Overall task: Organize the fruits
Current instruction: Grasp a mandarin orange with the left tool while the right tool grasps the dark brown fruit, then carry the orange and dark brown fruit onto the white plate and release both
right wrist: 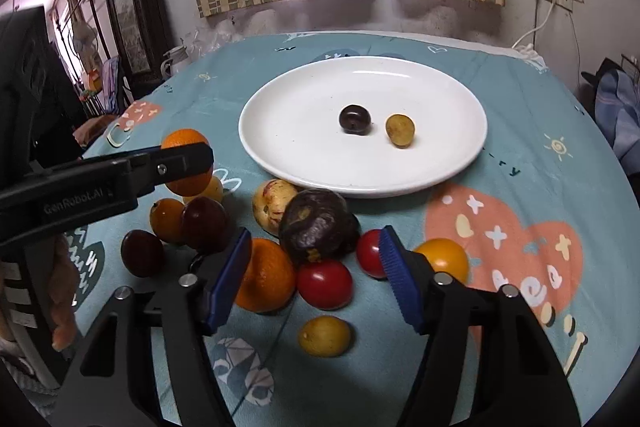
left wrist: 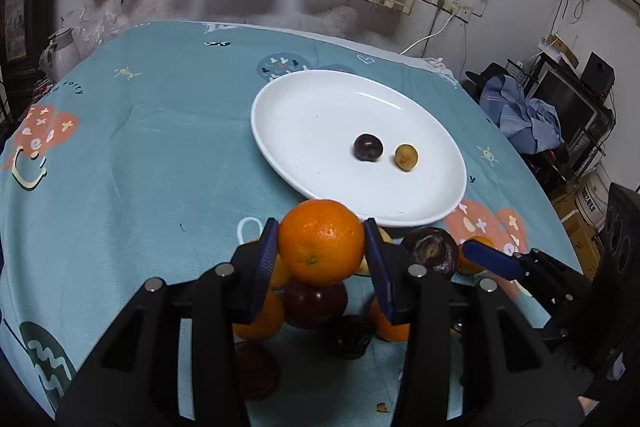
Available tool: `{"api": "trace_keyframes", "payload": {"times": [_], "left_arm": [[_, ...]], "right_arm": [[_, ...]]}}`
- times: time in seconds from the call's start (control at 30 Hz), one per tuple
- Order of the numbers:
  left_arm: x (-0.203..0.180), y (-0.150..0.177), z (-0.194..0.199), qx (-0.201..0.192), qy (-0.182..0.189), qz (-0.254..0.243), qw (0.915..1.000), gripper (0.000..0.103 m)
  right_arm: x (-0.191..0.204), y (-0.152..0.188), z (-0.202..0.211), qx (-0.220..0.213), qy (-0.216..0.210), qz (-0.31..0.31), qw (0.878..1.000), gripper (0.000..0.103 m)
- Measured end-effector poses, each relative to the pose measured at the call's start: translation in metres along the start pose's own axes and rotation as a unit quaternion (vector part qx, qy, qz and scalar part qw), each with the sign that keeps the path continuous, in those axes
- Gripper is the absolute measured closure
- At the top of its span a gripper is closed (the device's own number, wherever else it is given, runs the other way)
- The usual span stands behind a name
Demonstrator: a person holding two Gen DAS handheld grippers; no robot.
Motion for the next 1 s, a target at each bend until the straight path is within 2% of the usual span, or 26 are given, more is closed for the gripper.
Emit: {"api": "trace_keyframes", "payload": {"times": [0.03, 0.1, 0.13, 0.3, 0.53, 0.57, 0.6, 0.67, 0.8, 0.9, 1.0], "left_arm": [[0.0, 0.0, 0.0, 0.001, 0.002, 0.002, 1.0, 0.059], [-0.001, 0.0, -0.001, 0.002, 0.004, 0.0, 1.0, 0.059], [-0.002, 0.0, -0.001, 0.003, 0.004, -0.002, 1.0, 0.059], [-0.002, 0.003, -0.005, 0.009, 0.004, -0.005, 0.9999, 0.059], [-0.002, 0.009, 0.01, -0.004, 0.0, -0.009, 1.0, 0.059], [-0.002, 0.014, 0.018, -0.007, -0.003, -0.013, 0.9999, 0.059], [-0.003, 0.018, 0.025, -0.009, -0.005, -0.017, 0.9998, 0.059], [-0.005, 0.029, 0.037, -0.005, -0.007, -0.027, 0.9996, 0.059], [-0.014, 0.031, 0.035, 0.01, 0.005, -0.035, 0.9993, 0.059], [-0.017, 0.023, 0.028, 0.008, 0.012, -0.024, 0.9996, 0.059], [-0.014, 0.027, 0.029, 0.008, 0.012, -0.028, 0.9995, 0.059]], "right_arm": [[0.001, 0.001, -0.002, 0.0, -0.004, -0.002, 1.0, 0.054], [0.001, -0.001, -0.006, -0.003, -0.002, -0.004, 1.0, 0.058], [0.001, -0.001, -0.007, -0.003, 0.004, 0.001, 1.0, 0.065], [-0.008, -0.001, -0.004, -0.003, 0.0, -0.023, 1.0, 0.068], [-0.027, -0.009, 0.036, -0.043, 0.0, -0.069, 0.997, 0.068], [-0.029, -0.009, 0.047, -0.054, 0.002, -0.074, 0.996, 0.07], [-0.029, -0.009, 0.055, -0.06, 0.002, -0.076, 0.995, 0.076], [-0.03, -0.003, 0.072, -0.07, -0.003, -0.086, 0.994, 0.079], [-0.027, -0.001, 0.064, -0.052, -0.004, -0.082, 0.995, 0.08], [-0.033, 0.007, 0.051, -0.005, -0.007, -0.077, 0.997, 0.08], [-0.045, 0.012, 0.068, -0.013, 0.027, -0.072, 0.997, 0.079]]}}
Point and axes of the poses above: each gripper's, at about its wrist camera, not at the fingertips, and z roughly against the way its jaws point, x to its left, y to its underside, the point moved 3 cm from there along -z, roughly the way its jaws point, and after that the axes turned 15 degrees about -x, right-handed, at the moved point
